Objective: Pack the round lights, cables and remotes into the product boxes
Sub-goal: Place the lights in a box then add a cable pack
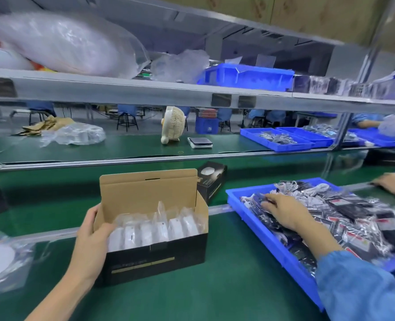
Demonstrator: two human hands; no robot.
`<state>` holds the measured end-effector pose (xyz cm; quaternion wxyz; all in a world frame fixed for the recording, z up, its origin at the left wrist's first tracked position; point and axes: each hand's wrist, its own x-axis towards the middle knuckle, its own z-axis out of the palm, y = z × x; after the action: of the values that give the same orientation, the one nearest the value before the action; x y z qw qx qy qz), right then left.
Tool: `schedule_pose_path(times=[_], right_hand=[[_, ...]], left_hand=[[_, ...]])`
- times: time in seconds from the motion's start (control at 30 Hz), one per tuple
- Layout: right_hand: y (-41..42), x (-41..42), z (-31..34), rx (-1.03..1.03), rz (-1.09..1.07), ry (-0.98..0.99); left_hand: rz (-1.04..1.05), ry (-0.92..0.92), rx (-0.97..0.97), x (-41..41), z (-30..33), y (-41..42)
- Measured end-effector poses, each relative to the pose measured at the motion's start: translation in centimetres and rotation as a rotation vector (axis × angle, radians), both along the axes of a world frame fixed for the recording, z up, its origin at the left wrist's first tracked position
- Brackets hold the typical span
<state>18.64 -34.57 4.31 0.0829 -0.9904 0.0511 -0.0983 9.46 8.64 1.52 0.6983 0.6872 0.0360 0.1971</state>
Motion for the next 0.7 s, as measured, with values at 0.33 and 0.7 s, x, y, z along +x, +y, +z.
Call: schedule_pose_path(times=[0.33, 0.7], right_hand=[[3.2, -5.1, 4.1, 0.355, 0.124, -0.565], [26.8, -7.2, 3.6, -0.120, 0.663, -0.298]], left_hand=[[0.013, 0.015, 0.078, -1.1, 0.3, -0.7], [-0.085, -0.092, 0.087, -2.8, 0.7, -2.4]])
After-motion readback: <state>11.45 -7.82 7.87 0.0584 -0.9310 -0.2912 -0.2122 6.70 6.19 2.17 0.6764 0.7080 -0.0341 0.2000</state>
